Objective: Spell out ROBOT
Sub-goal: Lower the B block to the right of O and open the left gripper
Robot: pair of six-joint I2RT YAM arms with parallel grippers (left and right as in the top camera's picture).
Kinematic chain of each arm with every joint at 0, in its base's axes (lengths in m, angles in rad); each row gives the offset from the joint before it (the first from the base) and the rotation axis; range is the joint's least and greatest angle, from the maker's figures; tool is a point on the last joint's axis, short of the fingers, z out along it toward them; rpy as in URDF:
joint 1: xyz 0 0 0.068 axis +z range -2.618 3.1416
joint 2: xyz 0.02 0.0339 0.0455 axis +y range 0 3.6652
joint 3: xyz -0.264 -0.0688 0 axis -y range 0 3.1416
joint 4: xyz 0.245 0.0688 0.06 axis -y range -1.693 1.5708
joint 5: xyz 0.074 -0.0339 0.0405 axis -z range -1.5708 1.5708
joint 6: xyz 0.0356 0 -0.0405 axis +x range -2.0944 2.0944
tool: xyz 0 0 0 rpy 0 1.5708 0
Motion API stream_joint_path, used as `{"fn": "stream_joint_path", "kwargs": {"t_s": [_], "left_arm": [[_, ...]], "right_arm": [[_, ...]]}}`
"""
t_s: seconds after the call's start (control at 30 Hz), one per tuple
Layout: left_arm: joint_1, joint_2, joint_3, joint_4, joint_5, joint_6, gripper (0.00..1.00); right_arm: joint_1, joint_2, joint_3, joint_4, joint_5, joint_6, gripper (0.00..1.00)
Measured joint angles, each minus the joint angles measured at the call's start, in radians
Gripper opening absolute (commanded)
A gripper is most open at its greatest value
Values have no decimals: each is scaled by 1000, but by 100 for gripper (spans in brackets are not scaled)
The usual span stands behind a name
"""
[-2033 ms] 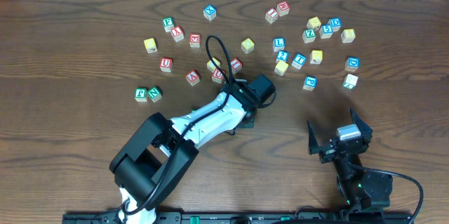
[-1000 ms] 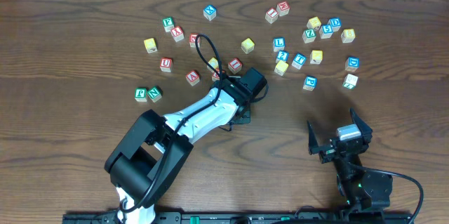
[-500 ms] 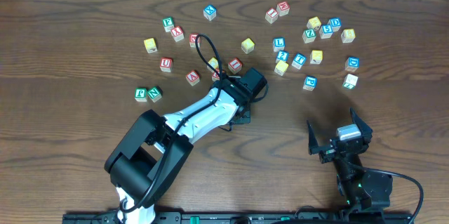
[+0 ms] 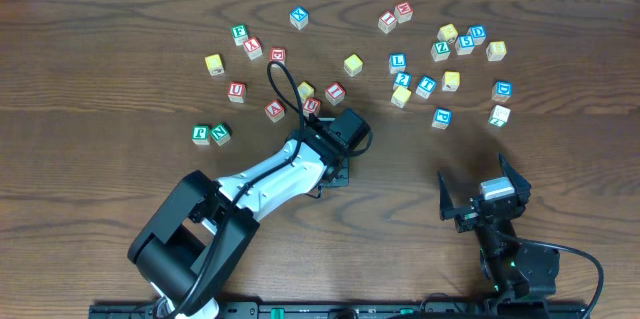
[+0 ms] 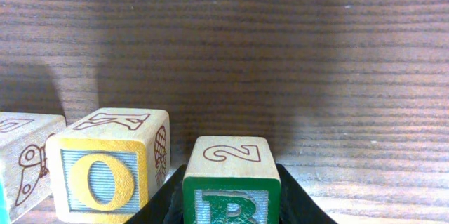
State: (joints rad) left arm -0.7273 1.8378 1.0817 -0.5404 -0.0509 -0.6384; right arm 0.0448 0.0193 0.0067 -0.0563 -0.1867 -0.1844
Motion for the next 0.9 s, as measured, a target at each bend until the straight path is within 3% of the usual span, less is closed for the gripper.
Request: {"fn": "stream_joint_path", "kwargs": {"t_s": [0.9], "left_arm": [[47, 0, -5, 51, 1, 71, 8]], "right_arm": [[0, 0, 0, 0, 0, 0, 99]]}}
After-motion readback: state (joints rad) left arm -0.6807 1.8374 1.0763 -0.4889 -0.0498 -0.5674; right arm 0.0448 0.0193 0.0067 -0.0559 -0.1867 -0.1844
